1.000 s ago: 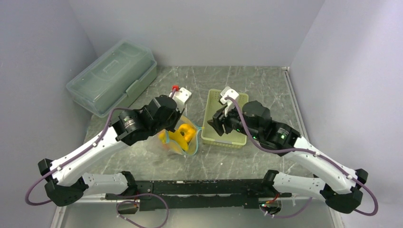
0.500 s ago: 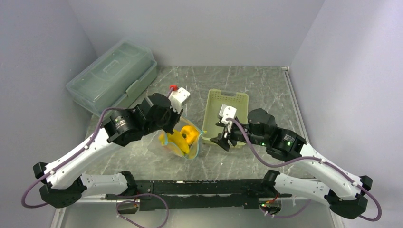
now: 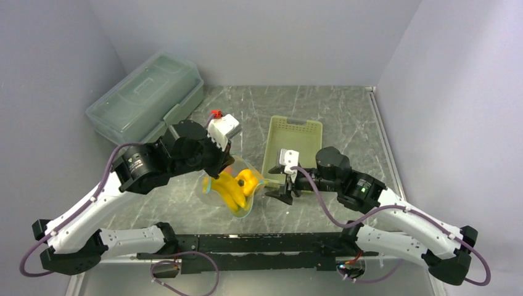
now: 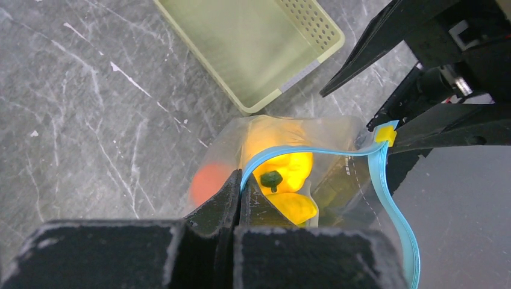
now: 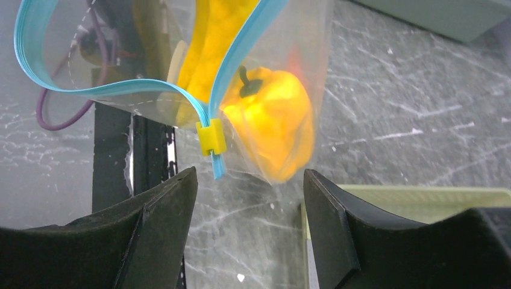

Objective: Place the food in the zip-top bag and seal the zipper

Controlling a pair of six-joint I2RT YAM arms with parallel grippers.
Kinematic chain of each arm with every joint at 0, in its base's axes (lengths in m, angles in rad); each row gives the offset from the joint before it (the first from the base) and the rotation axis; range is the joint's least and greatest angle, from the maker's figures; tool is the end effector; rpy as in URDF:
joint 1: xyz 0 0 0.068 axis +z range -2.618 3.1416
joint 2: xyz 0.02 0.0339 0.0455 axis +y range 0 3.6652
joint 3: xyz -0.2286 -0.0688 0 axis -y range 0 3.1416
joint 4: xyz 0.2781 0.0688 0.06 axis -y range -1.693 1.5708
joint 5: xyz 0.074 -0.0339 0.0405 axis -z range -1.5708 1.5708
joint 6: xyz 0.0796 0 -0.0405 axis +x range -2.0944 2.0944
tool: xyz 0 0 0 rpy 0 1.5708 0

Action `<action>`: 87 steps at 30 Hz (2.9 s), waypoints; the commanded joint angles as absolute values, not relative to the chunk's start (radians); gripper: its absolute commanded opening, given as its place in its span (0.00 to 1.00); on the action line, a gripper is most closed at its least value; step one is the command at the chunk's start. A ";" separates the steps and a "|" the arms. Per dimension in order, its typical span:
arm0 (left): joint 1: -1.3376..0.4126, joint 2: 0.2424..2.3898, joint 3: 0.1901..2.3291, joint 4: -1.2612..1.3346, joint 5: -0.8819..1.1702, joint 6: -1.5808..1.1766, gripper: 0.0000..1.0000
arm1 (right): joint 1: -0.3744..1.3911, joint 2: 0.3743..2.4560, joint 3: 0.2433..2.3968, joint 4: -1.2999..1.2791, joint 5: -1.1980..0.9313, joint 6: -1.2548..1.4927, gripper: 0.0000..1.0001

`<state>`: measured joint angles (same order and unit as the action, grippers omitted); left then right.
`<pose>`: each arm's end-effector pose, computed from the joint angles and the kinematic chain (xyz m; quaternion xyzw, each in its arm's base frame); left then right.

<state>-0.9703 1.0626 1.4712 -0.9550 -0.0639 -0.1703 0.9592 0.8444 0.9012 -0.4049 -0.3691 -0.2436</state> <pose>0.1575 -0.2209 0.3990 0.3249 0.8085 -0.2410 0.4274 0.1383 0.2472 0.3095 -0.5423 0.6041 0.3383 0.4759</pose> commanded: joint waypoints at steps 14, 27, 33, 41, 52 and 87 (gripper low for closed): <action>-0.968 1.046 1.521 -0.917 0.028 -0.196 0.00 | 0.963 0.796 0.750 0.038 -0.503 -0.212 0.55; -0.966 1.036 1.532 -0.936 0.003 -0.200 0.00 | 0.963 0.761 0.785 -0.046 -0.462 -0.249 0.00; -0.966 1.017 1.523 -0.944 0.003 -0.194 0.00 | 0.963 0.707 0.795 -0.094 -0.415 -0.257 0.00; -0.967 1.008 1.479 -0.946 -0.051 -0.188 0.47 | 0.963 0.709 0.895 -0.192 -0.405 -0.254 0.00; -0.966 0.997 1.470 -0.894 -0.002 -0.169 0.70 | 0.962 0.841 1.093 -0.394 -0.432 -0.261 0.00; -0.966 1.077 1.390 -0.620 0.529 -0.086 0.74 | 0.963 0.986 1.247 -0.623 -0.553 -0.230 0.00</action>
<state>-0.9691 1.0599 1.3754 -0.6884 0.4149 -0.0868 0.9592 0.9726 1.1969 -0.6346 -0.5568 -0.2424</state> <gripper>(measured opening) 0.736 0.067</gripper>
